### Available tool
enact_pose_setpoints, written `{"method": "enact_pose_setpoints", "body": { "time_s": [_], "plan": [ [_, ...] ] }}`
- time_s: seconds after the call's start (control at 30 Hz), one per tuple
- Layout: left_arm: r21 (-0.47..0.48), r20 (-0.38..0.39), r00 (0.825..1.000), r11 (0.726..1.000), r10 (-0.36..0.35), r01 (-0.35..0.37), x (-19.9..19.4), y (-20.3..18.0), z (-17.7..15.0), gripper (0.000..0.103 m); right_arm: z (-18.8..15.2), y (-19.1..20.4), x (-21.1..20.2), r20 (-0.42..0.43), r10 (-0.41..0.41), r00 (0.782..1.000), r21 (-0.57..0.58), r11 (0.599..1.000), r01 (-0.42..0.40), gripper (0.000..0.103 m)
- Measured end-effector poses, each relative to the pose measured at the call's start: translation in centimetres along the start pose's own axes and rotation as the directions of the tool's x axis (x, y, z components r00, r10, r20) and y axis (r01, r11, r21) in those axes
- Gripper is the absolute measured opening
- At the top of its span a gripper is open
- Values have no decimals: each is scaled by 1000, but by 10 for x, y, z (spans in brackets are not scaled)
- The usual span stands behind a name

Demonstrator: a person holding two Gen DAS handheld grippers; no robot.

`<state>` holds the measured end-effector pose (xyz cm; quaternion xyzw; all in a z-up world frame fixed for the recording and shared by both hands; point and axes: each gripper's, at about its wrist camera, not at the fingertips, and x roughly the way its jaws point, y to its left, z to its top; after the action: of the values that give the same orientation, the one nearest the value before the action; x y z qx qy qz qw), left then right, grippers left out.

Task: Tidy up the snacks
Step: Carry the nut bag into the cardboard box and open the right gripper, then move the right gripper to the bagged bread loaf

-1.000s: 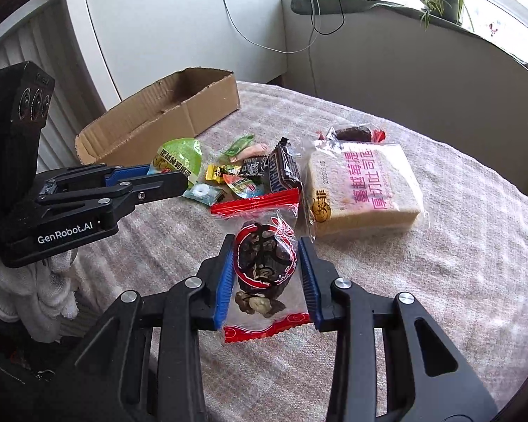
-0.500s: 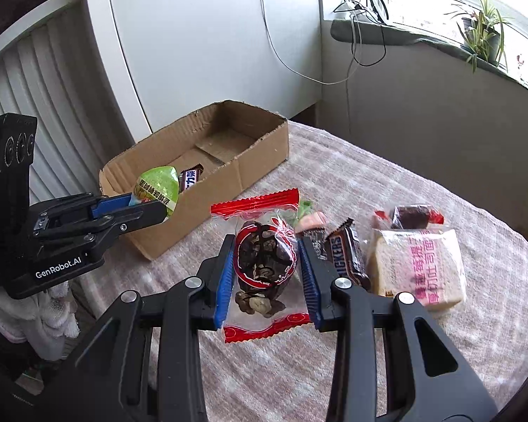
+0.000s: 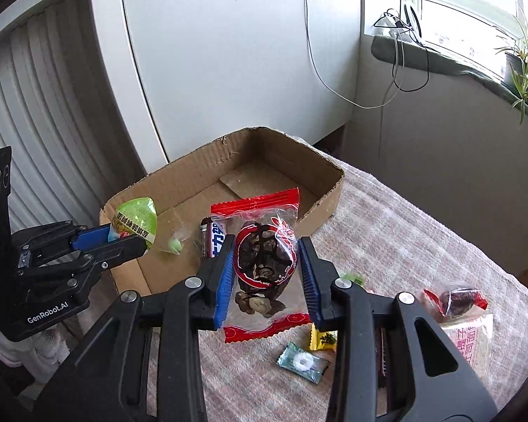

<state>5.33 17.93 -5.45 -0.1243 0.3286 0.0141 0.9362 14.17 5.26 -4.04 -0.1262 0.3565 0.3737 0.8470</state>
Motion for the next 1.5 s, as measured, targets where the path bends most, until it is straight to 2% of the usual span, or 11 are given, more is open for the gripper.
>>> {"method": "enact_pose_setpoints", "body": {
  "time_s": [0.4,0.77,0.83,0.9,1.17,1.27,1.5],
  "plan": [
    [-28,-6,999,999,36,-36,5,21,2,22,19,6,43,-44,12,999,-24,1000,-13,36],
    [-39,-12,999,998,49,-49,9,25,4,25,20,8,55,-58,24,998,-40,999,-27,37],
    [-44,-9,998,998,55,-55,9,26,4,37,21,8,55,-54,19,998,-40,999,-21,45],
    [-48,-5,998,997,56,-56,8,26,5,38,22,7,53,-37,6,999,-31,999,-7,69],
    [-47,-5,998,997,55,-55,8,27,5,38,22,1,47,-28,-15,1000,-16,1000,14,73],
    [-44,-2,999,998,53,-53,7,25,6,38,21,-1,42,-17,-22,1000,-8,1000,22,87],
    [-34,2,999,998,47,-47,4,19,6,38,15,-8,27,-6,-48,999,8,999,48,91]
  ]
}}
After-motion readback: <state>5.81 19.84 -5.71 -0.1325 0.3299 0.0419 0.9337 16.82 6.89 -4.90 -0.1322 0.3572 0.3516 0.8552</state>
